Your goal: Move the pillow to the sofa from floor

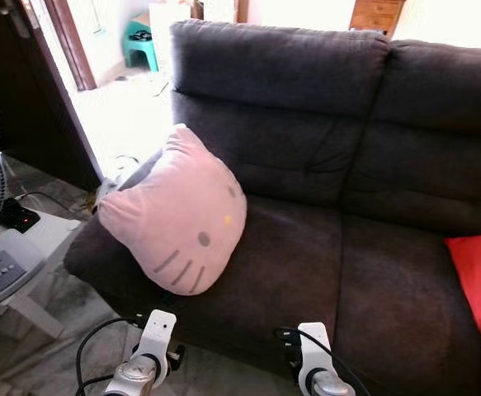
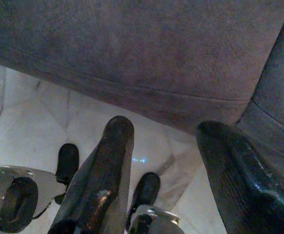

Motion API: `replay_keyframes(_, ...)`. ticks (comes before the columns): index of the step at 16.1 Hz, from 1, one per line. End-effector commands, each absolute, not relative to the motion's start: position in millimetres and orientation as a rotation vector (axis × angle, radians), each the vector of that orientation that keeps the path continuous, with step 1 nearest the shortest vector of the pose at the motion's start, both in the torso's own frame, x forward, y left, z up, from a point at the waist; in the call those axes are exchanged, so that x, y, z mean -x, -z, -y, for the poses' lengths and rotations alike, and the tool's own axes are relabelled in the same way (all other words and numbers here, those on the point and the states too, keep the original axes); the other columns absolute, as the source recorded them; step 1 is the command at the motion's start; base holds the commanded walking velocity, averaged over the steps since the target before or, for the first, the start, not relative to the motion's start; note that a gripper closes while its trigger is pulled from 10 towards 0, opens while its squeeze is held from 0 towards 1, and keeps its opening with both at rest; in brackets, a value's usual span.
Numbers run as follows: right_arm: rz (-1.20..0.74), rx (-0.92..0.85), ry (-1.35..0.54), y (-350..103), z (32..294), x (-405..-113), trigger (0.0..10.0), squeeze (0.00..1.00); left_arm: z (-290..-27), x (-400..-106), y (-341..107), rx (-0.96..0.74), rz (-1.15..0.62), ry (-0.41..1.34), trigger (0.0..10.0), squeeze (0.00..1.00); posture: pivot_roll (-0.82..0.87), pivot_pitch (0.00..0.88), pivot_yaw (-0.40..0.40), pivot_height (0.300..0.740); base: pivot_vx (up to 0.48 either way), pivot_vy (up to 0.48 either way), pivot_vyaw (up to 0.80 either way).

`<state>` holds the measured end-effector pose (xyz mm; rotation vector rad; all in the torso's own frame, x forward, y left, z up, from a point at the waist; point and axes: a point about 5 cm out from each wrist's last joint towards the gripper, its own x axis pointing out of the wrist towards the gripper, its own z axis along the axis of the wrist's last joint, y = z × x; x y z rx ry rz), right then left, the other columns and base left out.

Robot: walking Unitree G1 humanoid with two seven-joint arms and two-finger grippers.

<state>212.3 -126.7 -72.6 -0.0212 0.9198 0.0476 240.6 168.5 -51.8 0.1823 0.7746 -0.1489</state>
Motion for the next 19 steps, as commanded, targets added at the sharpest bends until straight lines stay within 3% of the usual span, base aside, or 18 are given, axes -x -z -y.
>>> replay_keyframes(1,-0.921,0.021,-0.041,72,127,-214,10.0,0.00,-169,-236,56,-0.186,-0.812,0.144,10.0,0.00,0.17,0.036,-0.018,0.740,0.000,0.000,0.00)
replay_keyframes(6,-0.914,0.015,-0.046,72,127,-214,10.0,0.00,-170,-235,56,-0.172,-0.812,0.091,10.0,0.00,0.18,0.053,-0.033,0.740,0.000,0.000,0.00)
replay_keyframes(9,-0.928,0.019,-0.053,72,128,-213,10.0,0.00,-181,-229,60,-0.163,-0.821,-0.030,10.0,0.00,0.17,0.064,-0.044,0.740,0.000,0.000,0.00)
replay_keyframes(11,-0.945,0.006,-0.053,73,129,-212,10.0,0.00,-221,-208,64,-0.119,-0.813,-0.153,10.0,0.00,0.17,0.071,-0.052,0.740,0.000,0.000,0.00)
replay_keyframes(14,-0.969,-0.062,-0.083,75,127,-210,10.0,0.00,-223,-212,60,-0.075,-0.755,-0.190,10.0,0.00,0.17,0.076,-0.063,0.740,0.000,0.000,0.00)
replay_keyframes(19,-0.977,-0.031,-0.099,75,130,-210,10.0,0.00,-197,-233,48,-0.191,-0.655,-0.012,10.0,0.00,0.17,0.072,-0.076,0.740,0.000,0.000,0.00)
